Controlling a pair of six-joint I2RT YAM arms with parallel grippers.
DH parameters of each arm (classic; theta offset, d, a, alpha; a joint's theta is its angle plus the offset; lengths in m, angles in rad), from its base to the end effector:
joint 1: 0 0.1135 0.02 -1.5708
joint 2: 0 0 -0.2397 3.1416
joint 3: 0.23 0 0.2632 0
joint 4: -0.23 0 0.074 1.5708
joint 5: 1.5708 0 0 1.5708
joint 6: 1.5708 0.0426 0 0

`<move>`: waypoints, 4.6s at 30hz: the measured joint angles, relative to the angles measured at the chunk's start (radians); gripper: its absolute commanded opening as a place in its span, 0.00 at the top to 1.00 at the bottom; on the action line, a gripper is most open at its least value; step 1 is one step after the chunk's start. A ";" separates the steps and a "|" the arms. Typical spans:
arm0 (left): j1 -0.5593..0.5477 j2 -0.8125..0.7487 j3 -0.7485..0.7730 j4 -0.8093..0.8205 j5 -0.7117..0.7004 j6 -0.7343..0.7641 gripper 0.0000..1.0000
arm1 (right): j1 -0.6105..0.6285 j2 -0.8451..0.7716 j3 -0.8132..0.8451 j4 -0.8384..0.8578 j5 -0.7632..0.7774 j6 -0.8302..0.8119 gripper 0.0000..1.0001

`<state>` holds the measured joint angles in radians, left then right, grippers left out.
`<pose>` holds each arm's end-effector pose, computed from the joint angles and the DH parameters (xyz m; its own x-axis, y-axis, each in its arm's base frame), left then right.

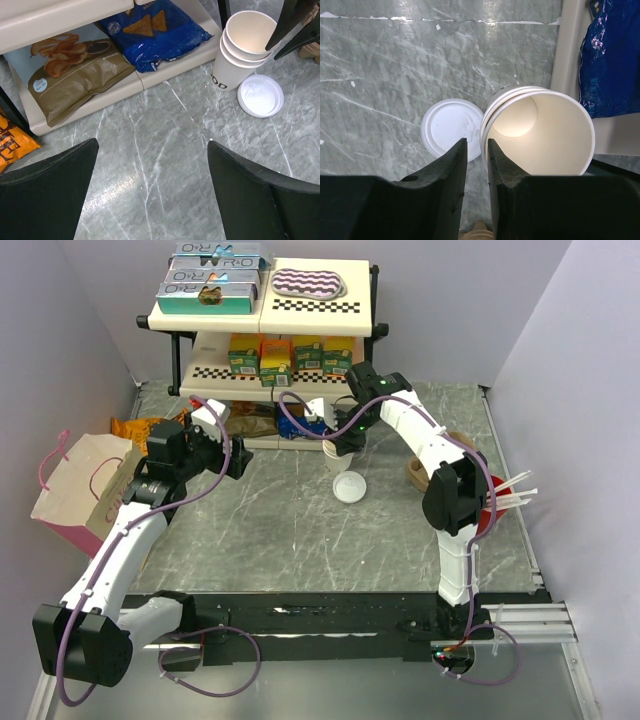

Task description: Pack the takeout coffee

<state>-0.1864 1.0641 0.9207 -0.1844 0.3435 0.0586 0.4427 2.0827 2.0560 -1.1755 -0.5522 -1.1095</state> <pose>0.2665 -0.0649 0.3091 -0.2873 0.1103 -0.9515 0.5055 0.8612 -0.0528 0.3834 0.2065 0.2728 0.1043 -0.7943 -0.5986 -0.9932 -0.0514 -0.1048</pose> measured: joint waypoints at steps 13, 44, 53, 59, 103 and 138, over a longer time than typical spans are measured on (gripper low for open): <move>0.001 0.000 -0.001 0.003 0.000 0.000 0.03 | 0.000 0.001 -0.003 0.001 0.029 -0.003 0.79; 0.003 0.001 -0.014 0.023 0.018 -0.019 0.03 | 0.016 0.000 -0.073 0.045 0.085 -0.018 0.76; 0.003 0.001 -0.016 0.023 0.026 -0.022 0.03 | 0.016 -0.006 -0.072 0.045 0.085 -0.013 0.74; 0.003 0.001 -0.016 0.023 0.027 -0.023 0.03 | 0.016 -0.006 -0.036 0.042 0.080 -0.006 0.76; -0.008 0.357 -0.066 0.381 0.112 -0.588 0.01 | 0.075 -0.188 -0.230 0.325 0.193 0.031 1.00; -0.151 0.888 0.133 0.817 0.283 -1.153 0.01 | 0.145 -0.248 -0.401 0.546 0.340 0.156 1.00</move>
<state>-0.3378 1.9526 1.0534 0.6327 0.6266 -1.0943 0.5877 1.8347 1.6547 -0.6296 -0.2123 -0.9535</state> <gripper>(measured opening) 0.994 0.010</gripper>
